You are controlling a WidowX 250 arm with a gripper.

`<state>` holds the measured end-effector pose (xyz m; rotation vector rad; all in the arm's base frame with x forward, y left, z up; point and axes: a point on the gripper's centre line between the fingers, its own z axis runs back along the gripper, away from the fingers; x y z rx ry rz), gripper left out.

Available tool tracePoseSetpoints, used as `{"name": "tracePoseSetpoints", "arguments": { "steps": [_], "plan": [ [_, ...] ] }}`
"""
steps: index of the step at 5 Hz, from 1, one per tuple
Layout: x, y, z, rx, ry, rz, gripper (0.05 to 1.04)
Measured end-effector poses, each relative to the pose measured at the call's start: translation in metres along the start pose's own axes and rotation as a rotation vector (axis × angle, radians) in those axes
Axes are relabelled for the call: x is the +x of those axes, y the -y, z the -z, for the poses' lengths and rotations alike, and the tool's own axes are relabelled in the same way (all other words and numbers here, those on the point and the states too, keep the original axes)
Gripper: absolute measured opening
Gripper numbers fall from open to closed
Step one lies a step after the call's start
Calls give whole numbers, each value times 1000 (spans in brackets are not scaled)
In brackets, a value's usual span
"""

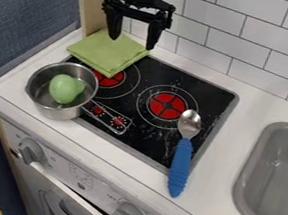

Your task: Put the green pear to the right burner

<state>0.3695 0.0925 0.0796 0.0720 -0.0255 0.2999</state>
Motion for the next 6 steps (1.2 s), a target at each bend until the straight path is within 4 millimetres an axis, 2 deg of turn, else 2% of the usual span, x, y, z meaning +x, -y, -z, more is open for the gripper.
{"name": "tracePoseSetpoints", "arguments": {
  "steps": [1, 2, 4, 5, 6],
  "plan": [
    [-6, 0, 16, 6, -44, 16, 1001],
    [-19, -7, 34, 45, -62, 155, 1001],
    [-41, -44, 15, 47, -28, 362, 1001],
    [-52, -59, 19, 36, -63, 444, 1001],
    [-66, -63, 31, 44, -80, 504, 1001]
  ]
}}
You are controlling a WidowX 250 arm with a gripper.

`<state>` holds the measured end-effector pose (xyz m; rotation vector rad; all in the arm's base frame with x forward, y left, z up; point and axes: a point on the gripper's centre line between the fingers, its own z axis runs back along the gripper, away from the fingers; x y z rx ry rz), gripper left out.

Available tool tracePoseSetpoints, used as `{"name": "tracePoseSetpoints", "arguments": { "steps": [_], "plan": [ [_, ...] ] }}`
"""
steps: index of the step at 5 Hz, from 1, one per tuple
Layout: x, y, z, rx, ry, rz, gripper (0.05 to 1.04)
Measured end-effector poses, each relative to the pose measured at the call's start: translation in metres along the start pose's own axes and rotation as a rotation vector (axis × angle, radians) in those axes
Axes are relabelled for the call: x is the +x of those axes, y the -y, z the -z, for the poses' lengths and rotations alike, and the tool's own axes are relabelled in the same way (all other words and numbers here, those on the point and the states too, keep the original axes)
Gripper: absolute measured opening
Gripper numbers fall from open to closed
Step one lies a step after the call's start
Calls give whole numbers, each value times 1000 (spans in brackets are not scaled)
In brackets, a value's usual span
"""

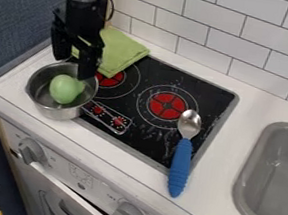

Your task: Put the green pear to the right burner

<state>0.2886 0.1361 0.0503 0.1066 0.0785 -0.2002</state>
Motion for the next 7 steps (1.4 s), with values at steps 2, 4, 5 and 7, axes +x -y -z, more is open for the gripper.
{"name": "tracePoseSetpoints", "arguments": {
  "steps": [2, 4, 5, 7],
  "plan": [
    [-11, 8, 9, 5, 13, 48, 1001],
    [-19, 2, 18, -8, 6, 43, 1001],
    [-18, 4, 20, -21, 12, 44, 949],
    [-16, -1, 24, -11, -14, 24, 768]
  ]
}}
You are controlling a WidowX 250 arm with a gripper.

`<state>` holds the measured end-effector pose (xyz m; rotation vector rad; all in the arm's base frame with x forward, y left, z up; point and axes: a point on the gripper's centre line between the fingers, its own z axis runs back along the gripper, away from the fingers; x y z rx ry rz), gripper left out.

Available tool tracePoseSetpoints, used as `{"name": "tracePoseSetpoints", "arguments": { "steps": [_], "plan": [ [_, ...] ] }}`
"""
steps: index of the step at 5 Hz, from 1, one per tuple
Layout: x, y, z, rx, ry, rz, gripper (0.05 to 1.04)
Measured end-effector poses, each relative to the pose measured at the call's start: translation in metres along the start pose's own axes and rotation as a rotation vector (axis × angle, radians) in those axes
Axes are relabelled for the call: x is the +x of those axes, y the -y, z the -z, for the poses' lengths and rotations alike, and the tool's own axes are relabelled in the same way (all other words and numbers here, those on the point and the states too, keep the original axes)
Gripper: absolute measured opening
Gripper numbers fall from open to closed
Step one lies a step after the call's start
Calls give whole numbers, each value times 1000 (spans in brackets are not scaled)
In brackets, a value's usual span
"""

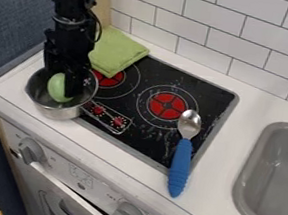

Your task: Put the green pear to the right burner

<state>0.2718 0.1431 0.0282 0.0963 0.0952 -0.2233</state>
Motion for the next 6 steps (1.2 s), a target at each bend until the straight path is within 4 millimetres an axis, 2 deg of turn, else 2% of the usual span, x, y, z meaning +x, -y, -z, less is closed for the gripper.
{"name": "tracePoseSetpoints", "arguments": {
  "steps": [2, 3, 5, 6],
  "plan": [
    [0, 0, 0, -3, -3, 5, 768],
    [-4, 1, -7, -1, -3, -14, 768],
    [-10, -3, -44, 9, 66, -69, 768],
    [-6, -3, -52, 0, 95, -74, 768]
  ]
}}
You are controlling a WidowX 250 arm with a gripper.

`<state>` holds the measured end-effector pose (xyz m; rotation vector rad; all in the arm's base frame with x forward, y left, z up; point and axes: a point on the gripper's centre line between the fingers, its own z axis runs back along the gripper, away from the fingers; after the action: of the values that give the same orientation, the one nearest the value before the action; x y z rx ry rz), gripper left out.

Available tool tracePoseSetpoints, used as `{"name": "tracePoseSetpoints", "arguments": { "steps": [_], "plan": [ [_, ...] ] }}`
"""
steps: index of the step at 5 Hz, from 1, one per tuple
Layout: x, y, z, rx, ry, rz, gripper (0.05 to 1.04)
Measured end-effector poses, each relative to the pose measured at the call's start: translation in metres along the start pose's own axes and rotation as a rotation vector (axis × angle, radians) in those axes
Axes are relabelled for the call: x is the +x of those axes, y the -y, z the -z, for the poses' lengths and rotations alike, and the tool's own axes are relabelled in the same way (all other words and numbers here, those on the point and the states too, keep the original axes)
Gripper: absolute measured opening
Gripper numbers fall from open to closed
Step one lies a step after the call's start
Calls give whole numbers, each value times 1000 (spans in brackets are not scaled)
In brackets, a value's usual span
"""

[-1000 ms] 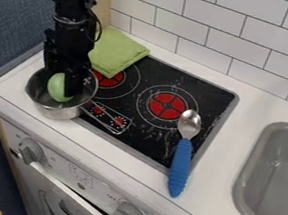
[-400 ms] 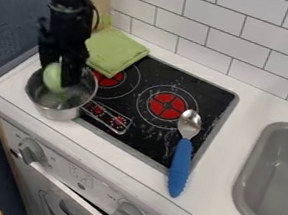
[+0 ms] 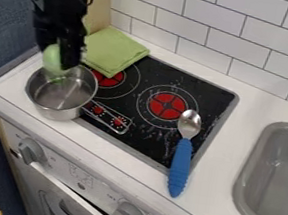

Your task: Put the green pear to the right burner

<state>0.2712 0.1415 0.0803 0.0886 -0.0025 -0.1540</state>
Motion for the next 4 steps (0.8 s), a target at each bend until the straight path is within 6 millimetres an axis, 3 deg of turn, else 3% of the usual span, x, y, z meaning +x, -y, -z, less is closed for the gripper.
{"name": "tracePoseSetpoints", "arguments": {
  "steps": [3, 4],
  "plan": [
    [69, 70, -4, 2, 126, 154, 768],
    [92, 86, 14, -32, 102, 209, 768]
  ]
}}
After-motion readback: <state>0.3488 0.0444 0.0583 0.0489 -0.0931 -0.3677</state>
